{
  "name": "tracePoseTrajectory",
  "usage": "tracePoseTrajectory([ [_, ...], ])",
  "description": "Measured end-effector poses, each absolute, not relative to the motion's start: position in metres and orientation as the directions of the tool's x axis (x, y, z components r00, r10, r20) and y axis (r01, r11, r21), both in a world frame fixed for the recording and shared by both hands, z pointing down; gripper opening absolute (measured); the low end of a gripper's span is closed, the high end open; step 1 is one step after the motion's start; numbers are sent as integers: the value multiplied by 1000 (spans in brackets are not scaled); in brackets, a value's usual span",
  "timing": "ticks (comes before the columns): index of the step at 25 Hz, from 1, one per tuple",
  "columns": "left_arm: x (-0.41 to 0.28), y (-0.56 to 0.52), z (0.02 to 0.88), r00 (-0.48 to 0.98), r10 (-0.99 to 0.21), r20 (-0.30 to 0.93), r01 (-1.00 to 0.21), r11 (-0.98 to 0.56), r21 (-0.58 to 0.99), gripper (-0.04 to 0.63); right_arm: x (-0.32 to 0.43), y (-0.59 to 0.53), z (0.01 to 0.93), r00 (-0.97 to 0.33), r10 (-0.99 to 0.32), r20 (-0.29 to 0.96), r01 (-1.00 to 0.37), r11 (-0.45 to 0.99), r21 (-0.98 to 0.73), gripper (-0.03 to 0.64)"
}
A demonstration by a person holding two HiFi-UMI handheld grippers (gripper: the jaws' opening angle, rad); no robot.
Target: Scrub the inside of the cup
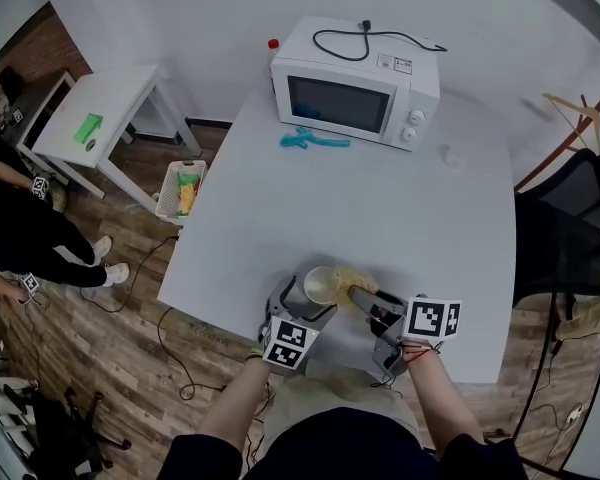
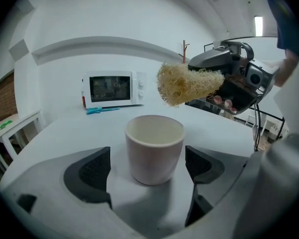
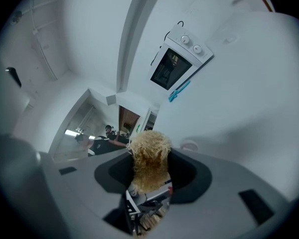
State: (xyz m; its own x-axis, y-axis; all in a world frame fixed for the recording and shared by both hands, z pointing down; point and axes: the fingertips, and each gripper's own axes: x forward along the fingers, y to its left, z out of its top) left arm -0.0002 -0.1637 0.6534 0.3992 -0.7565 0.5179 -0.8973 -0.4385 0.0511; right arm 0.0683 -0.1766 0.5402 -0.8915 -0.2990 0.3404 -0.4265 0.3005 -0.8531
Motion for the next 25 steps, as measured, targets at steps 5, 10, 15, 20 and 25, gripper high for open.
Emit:
tracePoseTrajectory([
  [5, -18, -152, 624, 360, -803, 474, -921, -387, 44, 454, 66, -170, 540, -889, -326, 322, -422, 307, -853, 179],
  [10, -22, -133, 605, 339, -827, 449, -930, -365, 30, 453, 65, -155, 544, -888, -336, 313, -415, 296, -860, 179],
  [15, -26, -119, 589, 295, -865, 407, -951, -306, 39, 412, 63, -139, 545, -890, -333, 310, -413, 303, -859, 179],
  [20, -35, -101, 577, 194, -906, 376, -980, -194, 37, 101, 65, -122, 543, -885, -333, 324, -435, 350, -829, 179],
  [25, -39, -78, 562, 137, -927, 350, -990, -123, 61, 28, 65, -109, 529, -866, -381, 325, -487, 487, -726, 179],
])
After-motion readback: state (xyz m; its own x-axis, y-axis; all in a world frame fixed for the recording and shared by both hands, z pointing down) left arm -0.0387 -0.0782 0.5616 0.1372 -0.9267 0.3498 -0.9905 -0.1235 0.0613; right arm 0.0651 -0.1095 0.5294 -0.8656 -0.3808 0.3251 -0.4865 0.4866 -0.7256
